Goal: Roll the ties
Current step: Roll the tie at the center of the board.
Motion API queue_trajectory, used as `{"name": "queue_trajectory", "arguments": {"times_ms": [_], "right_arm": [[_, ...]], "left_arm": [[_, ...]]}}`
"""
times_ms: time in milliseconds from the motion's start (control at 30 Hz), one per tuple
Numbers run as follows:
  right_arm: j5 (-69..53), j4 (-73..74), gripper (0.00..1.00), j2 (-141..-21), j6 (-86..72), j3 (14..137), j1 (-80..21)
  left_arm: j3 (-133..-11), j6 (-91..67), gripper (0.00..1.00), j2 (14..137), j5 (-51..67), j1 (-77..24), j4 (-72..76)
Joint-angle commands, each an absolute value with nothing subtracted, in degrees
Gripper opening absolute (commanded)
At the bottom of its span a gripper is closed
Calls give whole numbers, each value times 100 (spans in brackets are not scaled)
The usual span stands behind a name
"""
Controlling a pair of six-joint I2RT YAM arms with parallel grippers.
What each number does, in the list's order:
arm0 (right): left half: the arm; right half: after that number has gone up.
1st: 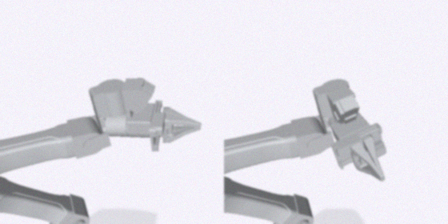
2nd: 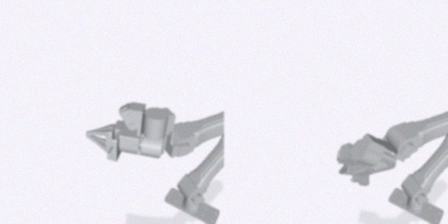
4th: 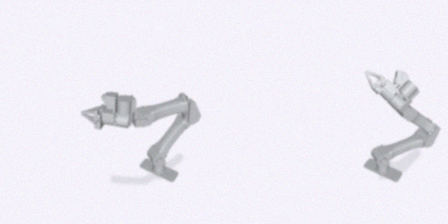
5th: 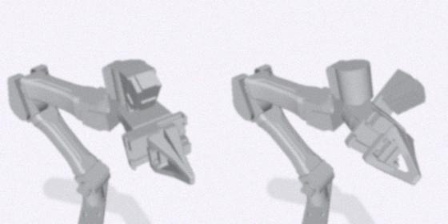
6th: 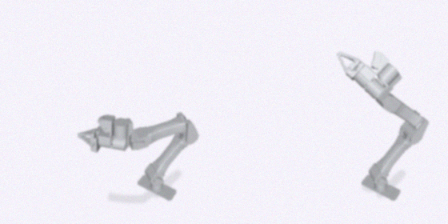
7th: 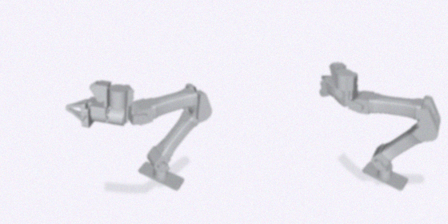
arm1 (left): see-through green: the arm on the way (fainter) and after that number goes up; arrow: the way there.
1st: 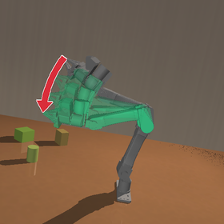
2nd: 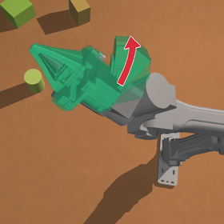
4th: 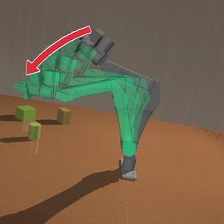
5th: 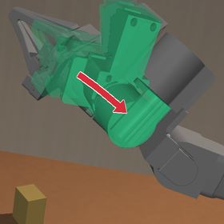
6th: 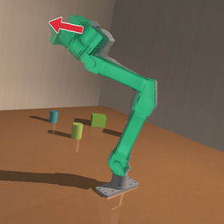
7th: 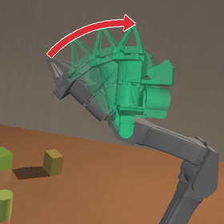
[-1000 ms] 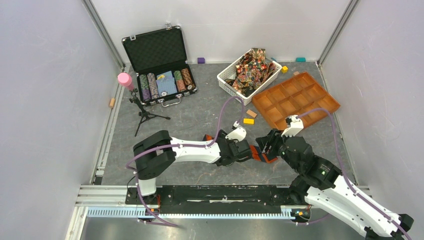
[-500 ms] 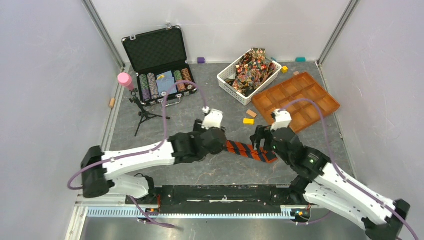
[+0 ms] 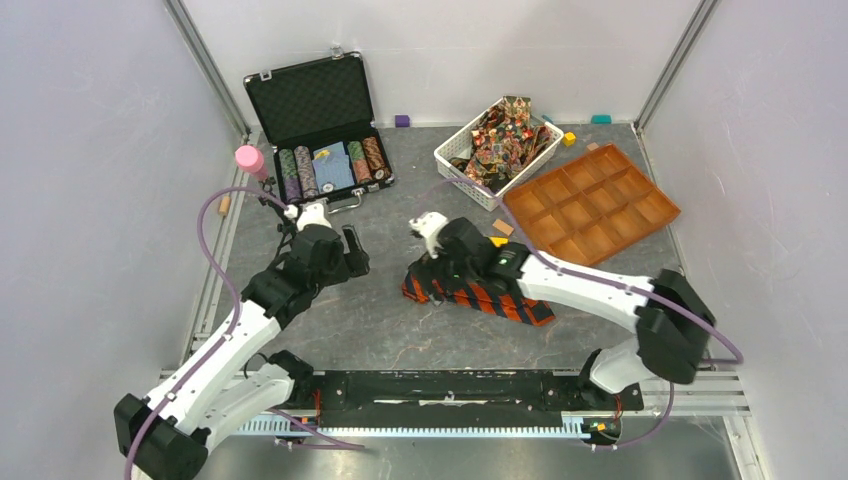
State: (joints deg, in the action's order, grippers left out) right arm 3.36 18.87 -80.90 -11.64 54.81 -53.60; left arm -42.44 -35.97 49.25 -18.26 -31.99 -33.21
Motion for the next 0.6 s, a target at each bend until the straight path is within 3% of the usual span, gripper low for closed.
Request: {"name": "queue_trajectory", "arguments": {"times_ms": [0,567], "right_arm": [[-43,1623,98,-8928,-337,6361,-5704],[-175,1303,98,-10302,378,6925,-5780]], "left_arm": [[-3922,-3847,92,4672,-1237,-2838,-3510],[-3622,-3963,98,3998,-1415,-2594,-3964]]}}
